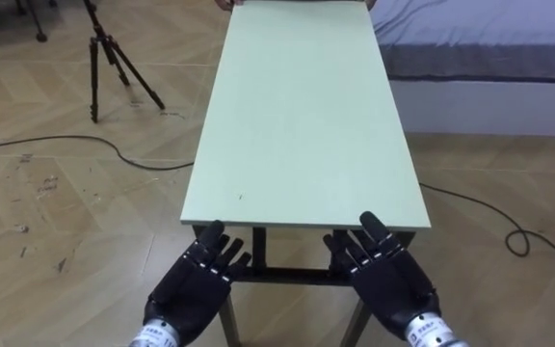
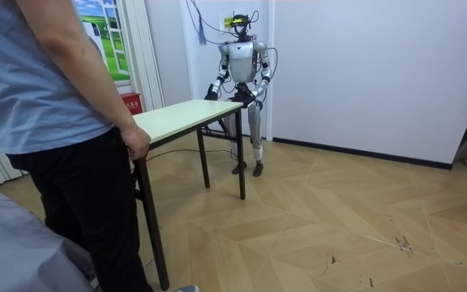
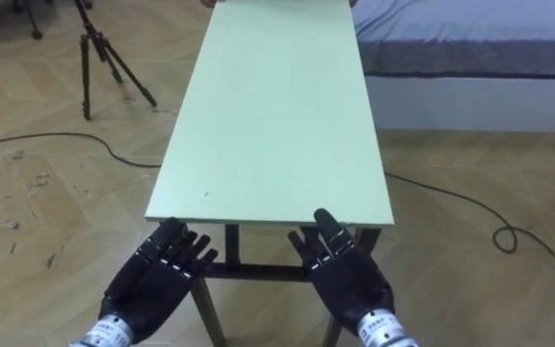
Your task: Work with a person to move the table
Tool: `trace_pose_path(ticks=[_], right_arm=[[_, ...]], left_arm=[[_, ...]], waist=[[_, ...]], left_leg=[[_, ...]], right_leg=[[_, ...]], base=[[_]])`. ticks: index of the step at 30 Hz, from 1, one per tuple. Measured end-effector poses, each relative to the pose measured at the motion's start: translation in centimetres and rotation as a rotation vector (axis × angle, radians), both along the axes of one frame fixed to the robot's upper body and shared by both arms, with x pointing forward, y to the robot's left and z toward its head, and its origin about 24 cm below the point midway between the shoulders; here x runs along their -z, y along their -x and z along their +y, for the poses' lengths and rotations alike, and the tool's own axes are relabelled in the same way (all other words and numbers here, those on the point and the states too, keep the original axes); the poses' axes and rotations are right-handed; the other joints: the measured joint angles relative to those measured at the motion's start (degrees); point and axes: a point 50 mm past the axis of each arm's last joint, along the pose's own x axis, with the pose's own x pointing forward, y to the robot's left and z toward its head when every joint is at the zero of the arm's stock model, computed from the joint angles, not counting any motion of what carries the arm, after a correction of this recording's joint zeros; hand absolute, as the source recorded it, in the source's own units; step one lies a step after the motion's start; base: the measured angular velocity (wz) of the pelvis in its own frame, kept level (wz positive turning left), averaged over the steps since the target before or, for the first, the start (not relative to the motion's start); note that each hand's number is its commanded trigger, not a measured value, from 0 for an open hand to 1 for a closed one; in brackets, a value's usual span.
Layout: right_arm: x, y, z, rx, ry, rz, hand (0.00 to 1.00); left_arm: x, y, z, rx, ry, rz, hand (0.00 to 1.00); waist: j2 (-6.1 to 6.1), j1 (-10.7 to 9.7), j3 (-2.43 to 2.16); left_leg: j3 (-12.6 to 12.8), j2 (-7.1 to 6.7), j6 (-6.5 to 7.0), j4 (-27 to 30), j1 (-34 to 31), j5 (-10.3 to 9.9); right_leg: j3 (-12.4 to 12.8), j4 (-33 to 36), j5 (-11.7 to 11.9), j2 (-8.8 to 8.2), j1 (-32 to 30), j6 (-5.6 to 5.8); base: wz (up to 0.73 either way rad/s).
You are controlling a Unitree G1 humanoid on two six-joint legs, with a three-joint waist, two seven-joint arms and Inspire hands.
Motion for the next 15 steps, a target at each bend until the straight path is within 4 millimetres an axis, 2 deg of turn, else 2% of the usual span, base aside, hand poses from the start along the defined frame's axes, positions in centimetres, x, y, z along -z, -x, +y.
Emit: trace_pose_path(ticks=[6, 10, 12, 15], right_arm=[[0.0, -0.3, 0.5, 0.032, -0.043, 0.009, 0.00], [-0.1, -0.6, 0.5, 0.073, -0.075, 0.009, 0.00], [-0.1, -0.7, 0.7, 0.094, -0.098, 0.009, 0.00], [-0.1, -1.2, 1.4, 0.097, -0.113, 0.007, 0.00]], left_arm=[[0.0, -0.6, -0.1, 0.003, 0.000, -0.001, 0.00], [-0.1, -1.2, -0.6, -0.007, 0.009, 0.024, 0.00], [-0.4, -1.9, -1.0, -0.011, 0.023, 0.024, 0.00], [-1.1, -3.1, -1.4, -0.020, 0.038, -0.003, 0.00]], waist=[[0.27, -0.04, 0.11], [1.27, -0.33, 0.24], [1.64, -0.85, 0.17], [2.12, -1.74, 0.37]], left_leg=[[-0.03, 0.07, 0.00, 0.00, 0.10, 0.00], [-0.29, 0.04, 0.00, 0.11, -0.17, 0.00], [-0.75, 0.01, 0.00, 0.37, -0.66, 0.00], [-0.78, 0.02, 0.00, 1.17, -1.21, 0.00]], right_leg=[[0.05, 0.21, 0.03, 0.06, 0.03, -0.04], [-0.24, 0.27, 0.15, 0.02, 0.27, -0.05], [-0.68, 0.30, 0.19, -0.05, 0.05, -0.08], [-0.84, 0.21, 0.29, -0.07, -0.33, -0.24]], base=[[0.00], [0.03], [0.13], [0.03]])
